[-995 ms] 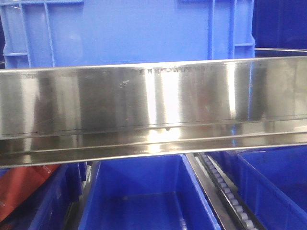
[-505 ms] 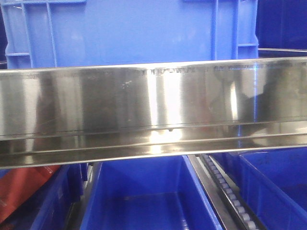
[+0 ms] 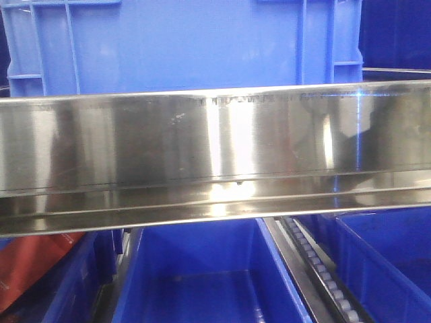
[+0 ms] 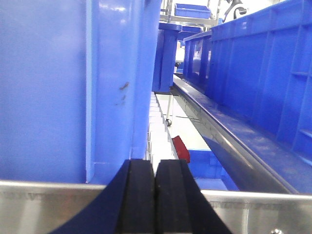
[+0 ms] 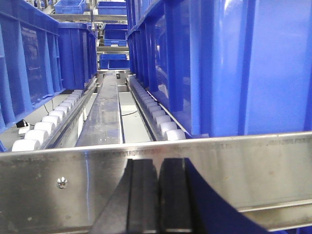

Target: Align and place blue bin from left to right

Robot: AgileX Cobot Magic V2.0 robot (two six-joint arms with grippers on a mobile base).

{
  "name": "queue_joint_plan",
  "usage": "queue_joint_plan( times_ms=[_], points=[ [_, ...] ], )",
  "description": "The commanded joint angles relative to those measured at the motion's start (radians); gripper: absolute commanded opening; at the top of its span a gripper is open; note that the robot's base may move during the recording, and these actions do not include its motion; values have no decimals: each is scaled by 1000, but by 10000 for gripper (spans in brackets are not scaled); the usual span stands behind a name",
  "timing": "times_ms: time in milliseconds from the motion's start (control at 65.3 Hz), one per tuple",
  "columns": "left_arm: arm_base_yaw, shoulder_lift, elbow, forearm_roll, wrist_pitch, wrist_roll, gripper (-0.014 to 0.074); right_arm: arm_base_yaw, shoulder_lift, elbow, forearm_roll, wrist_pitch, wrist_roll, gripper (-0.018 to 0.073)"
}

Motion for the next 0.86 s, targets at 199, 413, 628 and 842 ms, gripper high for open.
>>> queue_joint_plan(
  times_ms=[199, 413, 628, 842],
  points=[
    [1, -5, -2, -7, -15, 2, -111, 0, -8, 0, -11, -26, 1, -162],
    [1, -5, -2, -7, -15, 2, -111, 0, -8, 0, -11, -26, 1, -162],
    [1, -5, -2, -7, -15, 2, -111, 0, -8, 0, -11, -26, 1, -162],
    [1, -5, -2, -7, -15, 2, -111, 0, -8, 0, -11, -26, 1, -162]
  ],
)
